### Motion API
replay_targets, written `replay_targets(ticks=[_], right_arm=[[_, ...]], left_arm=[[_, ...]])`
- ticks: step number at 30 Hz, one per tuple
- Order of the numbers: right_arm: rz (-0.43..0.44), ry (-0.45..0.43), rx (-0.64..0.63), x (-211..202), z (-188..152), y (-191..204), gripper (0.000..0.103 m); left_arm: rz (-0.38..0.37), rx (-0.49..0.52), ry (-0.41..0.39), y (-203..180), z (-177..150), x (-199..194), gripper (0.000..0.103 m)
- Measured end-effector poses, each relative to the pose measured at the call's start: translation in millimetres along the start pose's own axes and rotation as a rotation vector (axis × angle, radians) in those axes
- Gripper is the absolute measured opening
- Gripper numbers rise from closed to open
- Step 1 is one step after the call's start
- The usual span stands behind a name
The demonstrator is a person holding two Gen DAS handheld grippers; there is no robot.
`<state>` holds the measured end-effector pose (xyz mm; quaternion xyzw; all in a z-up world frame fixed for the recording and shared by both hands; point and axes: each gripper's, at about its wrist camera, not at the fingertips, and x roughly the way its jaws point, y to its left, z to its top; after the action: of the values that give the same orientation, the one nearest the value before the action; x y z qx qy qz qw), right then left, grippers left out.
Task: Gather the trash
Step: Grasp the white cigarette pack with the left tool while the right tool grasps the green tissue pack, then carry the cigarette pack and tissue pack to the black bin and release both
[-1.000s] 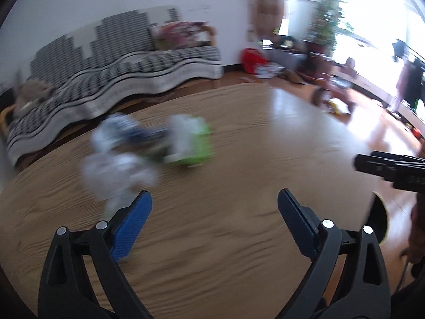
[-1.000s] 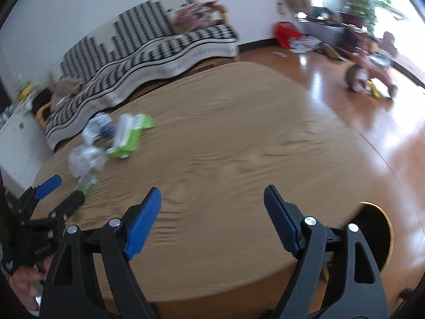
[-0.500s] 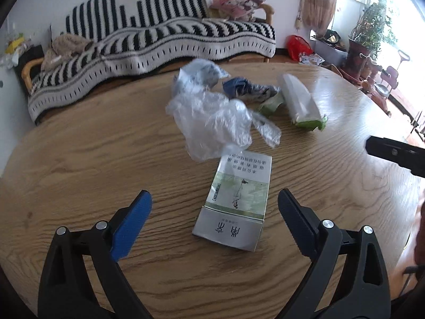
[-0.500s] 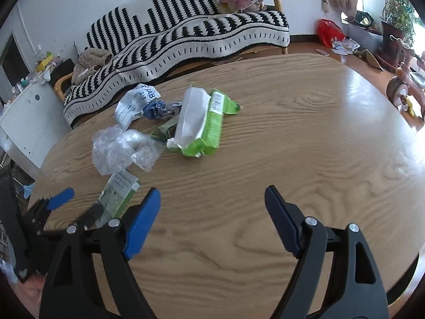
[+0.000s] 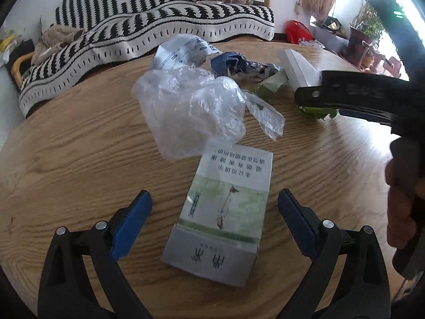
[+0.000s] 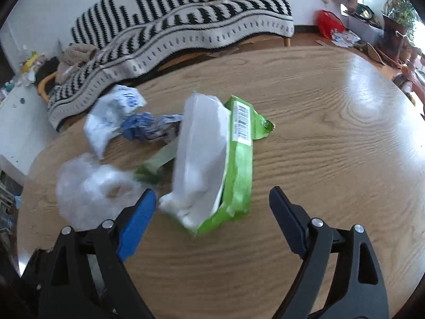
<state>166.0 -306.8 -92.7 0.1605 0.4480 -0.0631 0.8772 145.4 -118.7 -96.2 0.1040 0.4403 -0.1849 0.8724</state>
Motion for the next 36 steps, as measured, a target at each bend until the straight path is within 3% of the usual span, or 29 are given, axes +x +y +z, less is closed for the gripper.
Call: replay_targets(ticks=[3,6,9,14,23,30,36], right_arm=[[-0.042,-0.008,-0.023,7,4,0,0.082],[-0.078,-0.024,-0.079,7,1,6,0.043],[-0.053,-0.021,-0.074,0,-4,2,0.033],[-0.04,-0.071,-0.071,-36,-9,-8,0.032],[-0.052,-0.122,-0.058,-112,-41,-47,0.031],[-0.122,-0.171,0.017,-184,-73,-125,0.031],[-0.21,-0.214,0.115,-238,-99,-206,0.031]], left_arm=[[-0.003,0.008,-0.001,-4,3,2,0.091],[-0.015,0.04,-0.022,-10,2,-4,0.058],[-0.027,0.062,0.002,-16,-1,-8,0.057],[-0.004,0.089,-0.017,-25,-2,-22,0.057],[-0.043,0.081,-0.103,-58,10,-65,0.057],[-0.124,0.144,-0.152,-133,18,-86,0.057],[-0.24,0.21,-0.169,-221,17,-94,0.057]])
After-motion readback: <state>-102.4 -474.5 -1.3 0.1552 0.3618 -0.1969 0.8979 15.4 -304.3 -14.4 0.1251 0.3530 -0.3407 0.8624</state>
